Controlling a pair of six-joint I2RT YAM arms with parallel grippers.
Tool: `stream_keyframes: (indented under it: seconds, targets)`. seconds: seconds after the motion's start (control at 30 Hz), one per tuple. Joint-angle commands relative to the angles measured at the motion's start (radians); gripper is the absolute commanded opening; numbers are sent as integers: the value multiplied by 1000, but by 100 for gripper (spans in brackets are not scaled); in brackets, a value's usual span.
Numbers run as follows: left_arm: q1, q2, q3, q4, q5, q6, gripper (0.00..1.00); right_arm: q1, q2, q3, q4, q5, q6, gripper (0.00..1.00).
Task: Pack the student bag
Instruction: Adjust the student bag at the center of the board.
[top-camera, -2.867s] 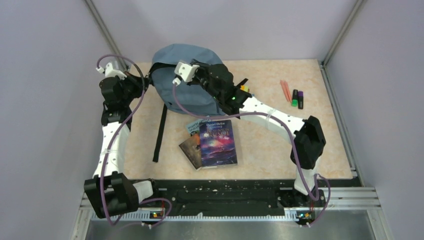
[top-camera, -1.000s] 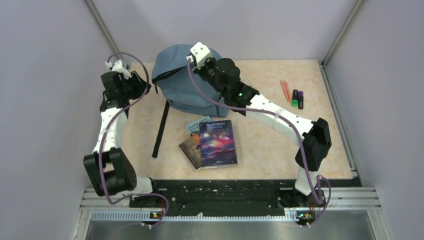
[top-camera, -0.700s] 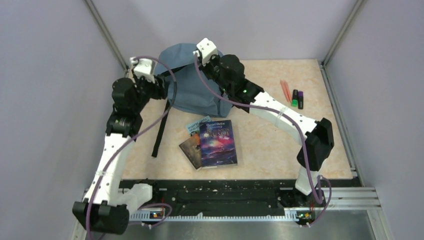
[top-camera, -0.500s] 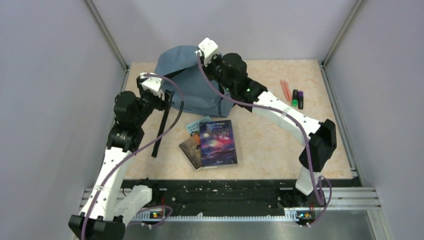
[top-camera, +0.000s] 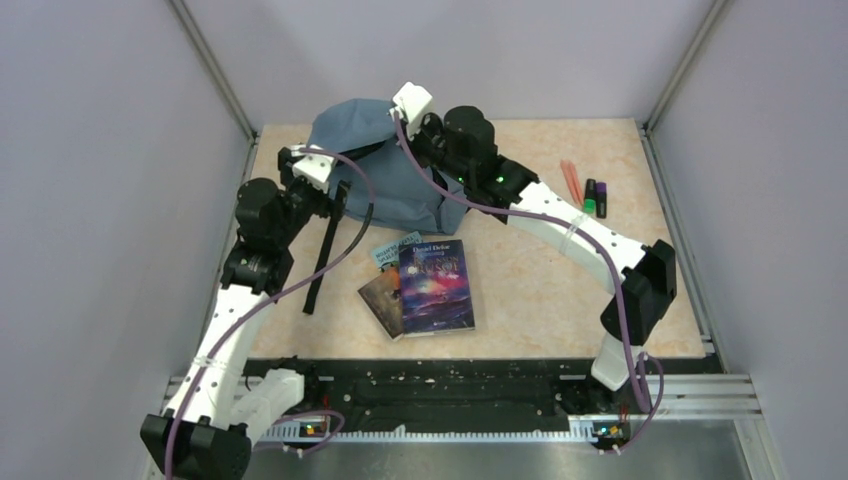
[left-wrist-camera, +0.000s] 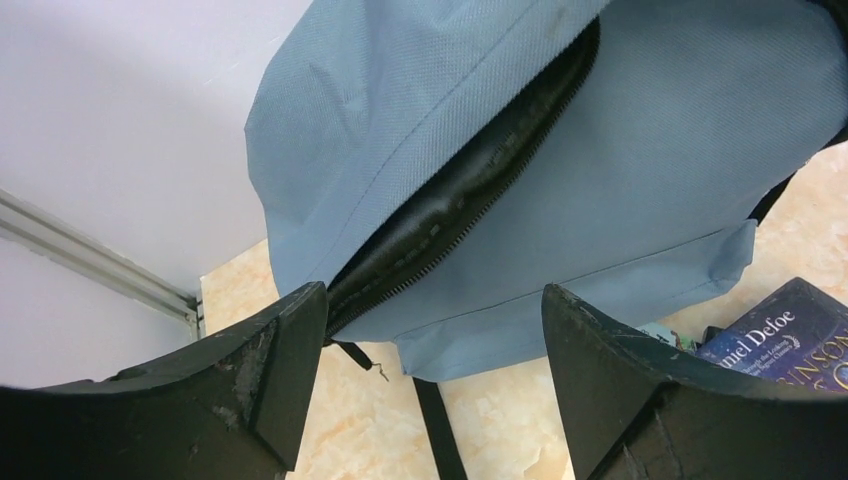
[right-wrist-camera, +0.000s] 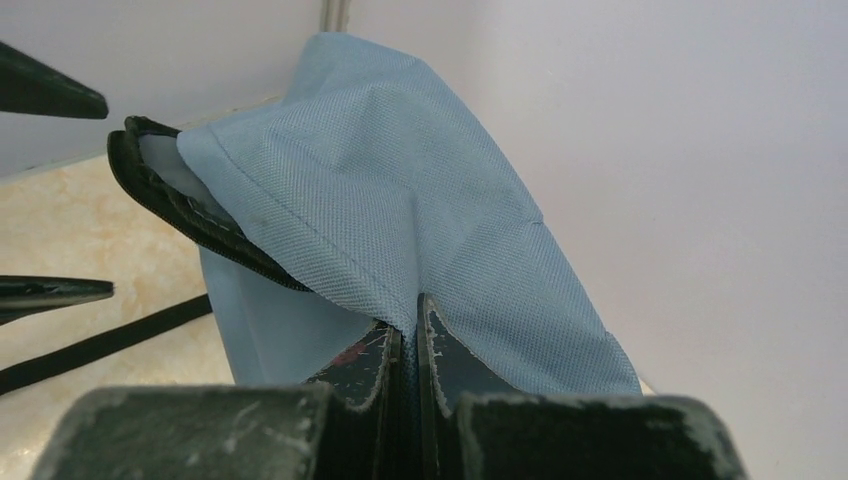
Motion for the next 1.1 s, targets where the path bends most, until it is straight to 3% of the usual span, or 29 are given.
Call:
stream_keyframes:
  seconds: [0.0,0.27,0.33,0.47,0.53,0.63,0.87,1.07]
  targets:
    - [-5,33,11,107,8,-22,86,-8,-38,34,-61,-55,2,0]
    - [-5,25,-16,178,24,-44,90,-9,-35,37,-82,-78,11,0]
    - [-5,47,-15,168,51,-46,87,-8,-33,44,-86,-77,15,0]
    - [-6,99,12,128,65,-46,64,-7,-35,57,-93,-77,20,1]
    - [-6,103,6,123,57,-39,45,-8,-38,62,-97,-74,13,7]
    - [-6,97,-10,127,15,-31,27,-8,-43,66,-104,-55,-1,11]
    - [-6,113,7,94,-53,-45,0,-8,-80,40,-130,-40,-16,26]
    - [-6,114,38,0,-90,-45,0,-13,-111,26,-135,-34,-8,36]
